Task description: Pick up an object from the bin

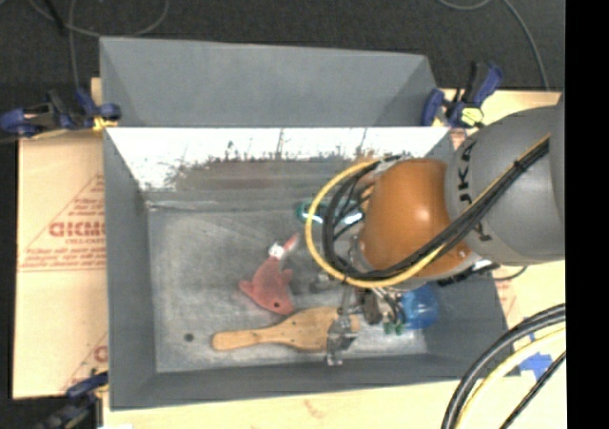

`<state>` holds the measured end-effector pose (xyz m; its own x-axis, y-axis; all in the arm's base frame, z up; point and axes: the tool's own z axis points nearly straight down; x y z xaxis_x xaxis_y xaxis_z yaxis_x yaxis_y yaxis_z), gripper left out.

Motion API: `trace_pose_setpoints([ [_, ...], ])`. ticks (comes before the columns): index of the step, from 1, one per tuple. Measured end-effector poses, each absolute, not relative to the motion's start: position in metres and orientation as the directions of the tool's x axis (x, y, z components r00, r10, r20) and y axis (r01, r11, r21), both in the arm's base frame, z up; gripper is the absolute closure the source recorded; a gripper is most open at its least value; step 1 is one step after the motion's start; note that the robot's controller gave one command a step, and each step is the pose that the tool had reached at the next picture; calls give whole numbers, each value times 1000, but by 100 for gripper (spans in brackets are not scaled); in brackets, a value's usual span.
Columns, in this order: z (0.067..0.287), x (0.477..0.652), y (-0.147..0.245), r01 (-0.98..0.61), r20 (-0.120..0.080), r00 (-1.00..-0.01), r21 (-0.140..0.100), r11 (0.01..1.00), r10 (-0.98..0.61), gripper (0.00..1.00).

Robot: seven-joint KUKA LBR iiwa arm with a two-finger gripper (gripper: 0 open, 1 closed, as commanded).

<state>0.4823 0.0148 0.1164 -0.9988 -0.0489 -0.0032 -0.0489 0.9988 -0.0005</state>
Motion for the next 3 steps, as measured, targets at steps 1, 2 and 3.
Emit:
trace_pose_setpoints([
  [1,78,481,3,-428,-26,-903,-3,904,-428,100],
  [2,78,481,3,-428,-26,-903,-3,904,-428,100],
  [3,230,530,21,-691,-1,-723,0,723,-691,100],
])
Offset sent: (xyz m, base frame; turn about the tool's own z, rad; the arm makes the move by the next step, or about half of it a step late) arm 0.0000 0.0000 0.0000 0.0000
